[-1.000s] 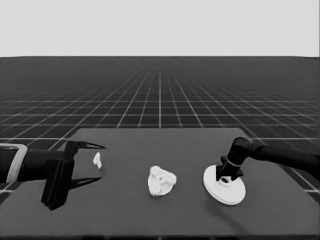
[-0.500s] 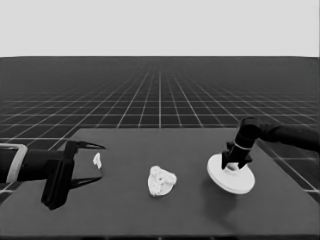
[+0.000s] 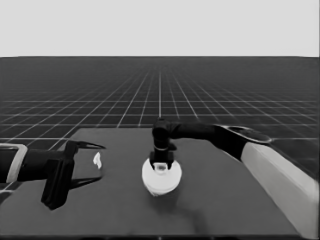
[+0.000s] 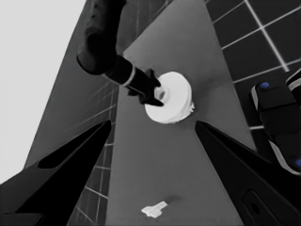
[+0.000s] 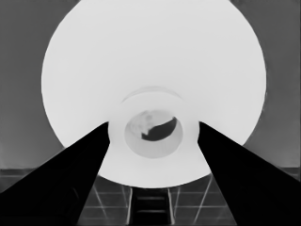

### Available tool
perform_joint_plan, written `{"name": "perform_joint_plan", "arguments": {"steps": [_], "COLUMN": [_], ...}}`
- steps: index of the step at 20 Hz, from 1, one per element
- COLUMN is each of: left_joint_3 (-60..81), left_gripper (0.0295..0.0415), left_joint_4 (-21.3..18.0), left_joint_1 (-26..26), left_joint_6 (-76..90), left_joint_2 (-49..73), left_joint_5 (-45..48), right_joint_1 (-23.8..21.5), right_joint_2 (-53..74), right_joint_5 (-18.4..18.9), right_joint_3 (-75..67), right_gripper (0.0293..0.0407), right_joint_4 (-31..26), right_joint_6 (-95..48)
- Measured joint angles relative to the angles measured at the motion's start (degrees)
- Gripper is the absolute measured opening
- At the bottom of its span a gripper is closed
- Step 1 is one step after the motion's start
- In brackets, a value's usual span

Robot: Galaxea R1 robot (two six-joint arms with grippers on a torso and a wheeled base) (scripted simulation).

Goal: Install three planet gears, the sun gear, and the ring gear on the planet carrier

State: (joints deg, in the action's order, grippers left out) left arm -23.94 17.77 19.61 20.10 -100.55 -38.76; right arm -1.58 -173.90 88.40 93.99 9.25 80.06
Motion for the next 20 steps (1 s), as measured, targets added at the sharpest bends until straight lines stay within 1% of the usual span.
{"name": "perform_joint_plan", "arguments": {"steps": [2,4,6,13,20], "left_joint_3": [0.0,0.0,0.0,0.0,0.0], "left_gripper": [0.0385,0.0385,0.0385,0.0385,0.0385], "left_joint_4": [0.0,0.0,0.0,0.0,0.0], "left_joint_1": [0.0,0.0,0.0,0.0,0.0], "left_joint_6": [0.0,0.0,0.0,0.0,0.0], "left_joint_2": [0.0,0.0,0.0,0.0,0.0], "left_joint_5": [0.0,0.0,0.0,0.0,0.0], "right_joint_1": [0.03,3.69,5.02,5.66,6.41], "right_joint_2": [-0.61,-1.23,-1.5,-1.63,-1.56], "right_joint_5": [-0.04,-0.95,-1.36,-1.53,-1.57], "right_joint_3": [1.02,3.07,4.01,4.49,4.57], "right_gripper": [0.0348,0.0348,0.0348,0.0348,0.0348], "right_joint_4": [0.0,3.56,4.75,5.35,5.35], "right_joint_6": [-0.37,-1.61,-2.16,-2.23,0.86]}}
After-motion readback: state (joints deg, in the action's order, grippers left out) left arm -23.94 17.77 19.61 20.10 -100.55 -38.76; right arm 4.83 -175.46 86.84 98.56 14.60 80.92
